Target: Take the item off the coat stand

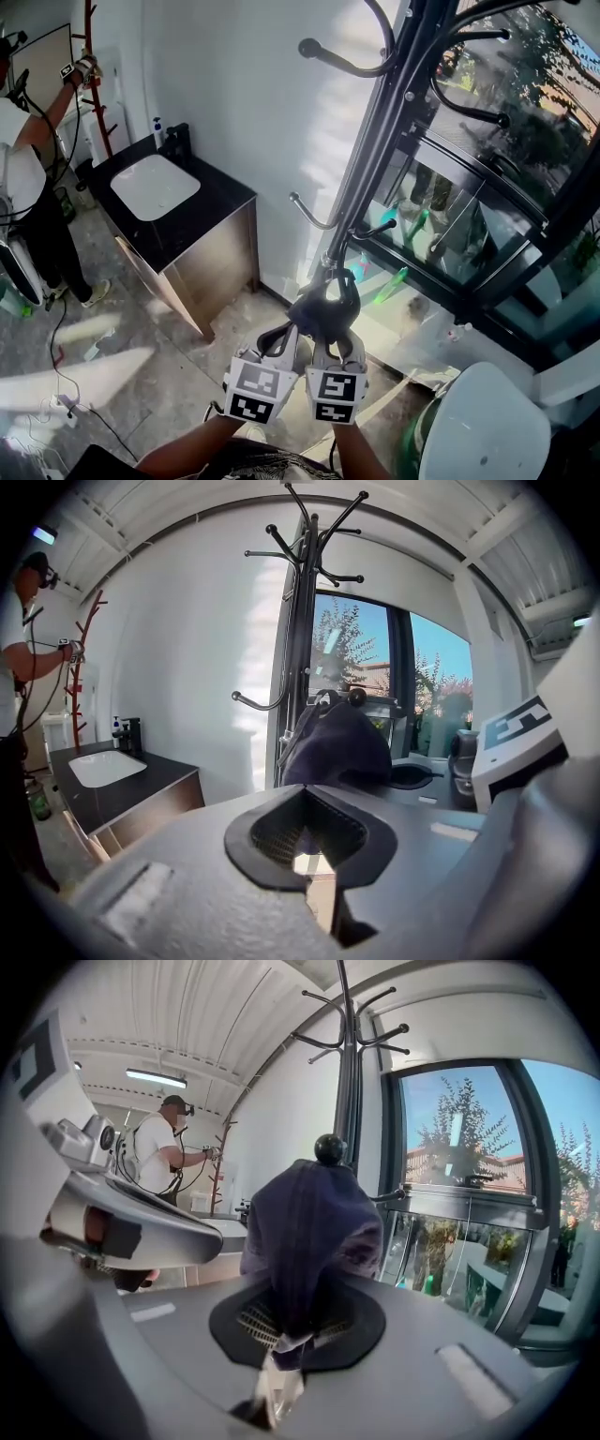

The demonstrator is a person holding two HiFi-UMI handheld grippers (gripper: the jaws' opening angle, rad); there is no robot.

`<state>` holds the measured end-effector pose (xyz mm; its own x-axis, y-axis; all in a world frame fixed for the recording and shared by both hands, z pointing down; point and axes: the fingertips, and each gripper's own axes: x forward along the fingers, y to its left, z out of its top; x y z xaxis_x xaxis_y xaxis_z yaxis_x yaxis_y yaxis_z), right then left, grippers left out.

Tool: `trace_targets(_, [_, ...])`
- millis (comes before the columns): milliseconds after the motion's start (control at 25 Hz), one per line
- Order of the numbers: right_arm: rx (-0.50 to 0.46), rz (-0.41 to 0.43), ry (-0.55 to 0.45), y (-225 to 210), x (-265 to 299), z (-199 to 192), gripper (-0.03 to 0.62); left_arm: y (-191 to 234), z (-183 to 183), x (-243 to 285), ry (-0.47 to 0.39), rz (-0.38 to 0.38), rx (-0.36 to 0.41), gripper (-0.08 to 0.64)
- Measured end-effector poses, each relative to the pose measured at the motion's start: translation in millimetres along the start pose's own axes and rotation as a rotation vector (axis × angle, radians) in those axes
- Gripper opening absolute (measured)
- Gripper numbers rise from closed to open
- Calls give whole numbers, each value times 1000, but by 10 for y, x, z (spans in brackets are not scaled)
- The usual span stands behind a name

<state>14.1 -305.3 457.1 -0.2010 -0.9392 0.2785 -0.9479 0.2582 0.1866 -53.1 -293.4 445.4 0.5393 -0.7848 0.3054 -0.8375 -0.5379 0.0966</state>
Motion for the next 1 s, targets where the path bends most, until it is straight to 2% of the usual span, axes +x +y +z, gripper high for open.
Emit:
trace_targets(600, [-23, 29, -53, 13, -567, 0, 18, -276, -71, -295, -12, 43, -6, 2])
trace_targets(1000, [48, 32, -39, -94, -939, -95, 20, -533, -122, -527, -21, 41, -2, 2])
